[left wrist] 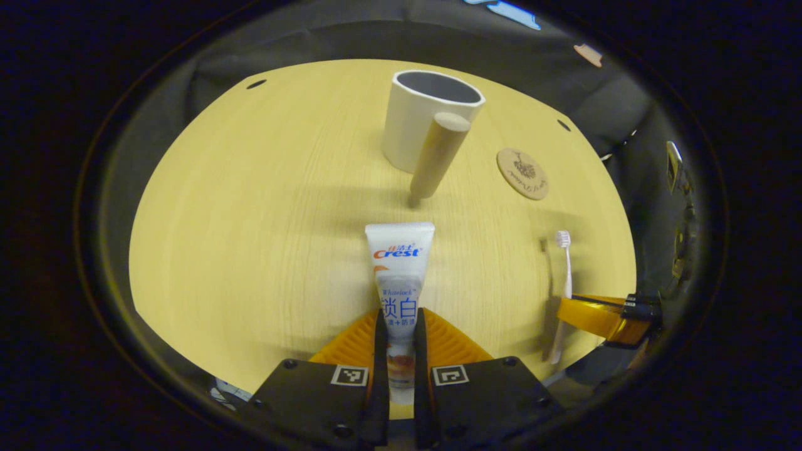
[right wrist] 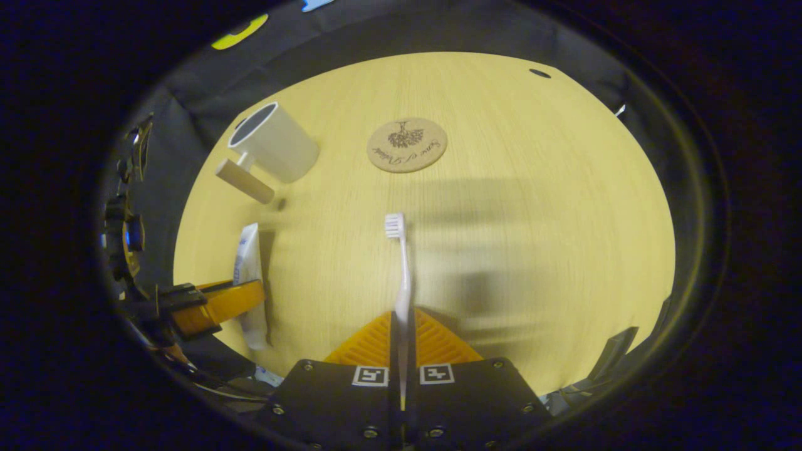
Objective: Put the toothbrush and toothpaste on the desktop into the cup, then pick up the cup and place it on the coaster on the desktop.
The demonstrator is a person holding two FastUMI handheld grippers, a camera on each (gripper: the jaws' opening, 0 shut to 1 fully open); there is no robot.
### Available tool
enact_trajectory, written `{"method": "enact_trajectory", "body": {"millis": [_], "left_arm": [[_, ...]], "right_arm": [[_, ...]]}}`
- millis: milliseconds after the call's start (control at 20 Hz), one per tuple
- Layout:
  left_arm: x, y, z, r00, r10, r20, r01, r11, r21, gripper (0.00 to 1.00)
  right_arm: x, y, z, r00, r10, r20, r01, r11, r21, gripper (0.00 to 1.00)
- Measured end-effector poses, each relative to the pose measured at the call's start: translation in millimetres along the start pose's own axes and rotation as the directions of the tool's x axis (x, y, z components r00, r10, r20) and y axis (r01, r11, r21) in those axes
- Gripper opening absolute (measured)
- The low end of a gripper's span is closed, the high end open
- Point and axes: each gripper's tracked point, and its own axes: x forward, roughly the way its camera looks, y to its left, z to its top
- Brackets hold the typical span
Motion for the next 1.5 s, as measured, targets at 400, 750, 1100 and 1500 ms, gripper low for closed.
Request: {"method": "enact_trajectory", "body": {"millis": [400,750,1100,1500], "left_arm": [[-47,9,65,0.967,-0.005,0.255,0.016,0.999,-0.041,0.23],[-83,15,124,0.897,0.004,0.443,0.026,0.998,-0.062,0.23],[-129,9,197,0.742,-0.016,0.670,0.050,0.998,-0.032,0.23],[-133,-23,273,0.575,-0.154,0.804,0.141,0.986,0.088,0.23]], "right_arm": [[-42,23,55,0.965,0.123,0.230,-0.120,0.992,-0.026,0.04],[-76,43,98,0.892,0.217,0.395,-0.212,0.976,-0.058,0.04],[-102,49,119,0.832,0.252,0.494,-0.237,0.967,-0.093,0.04],[-104,53,122,0.835,0.226,0.501,-0.222,0.973,-0.069,0.04]]}}
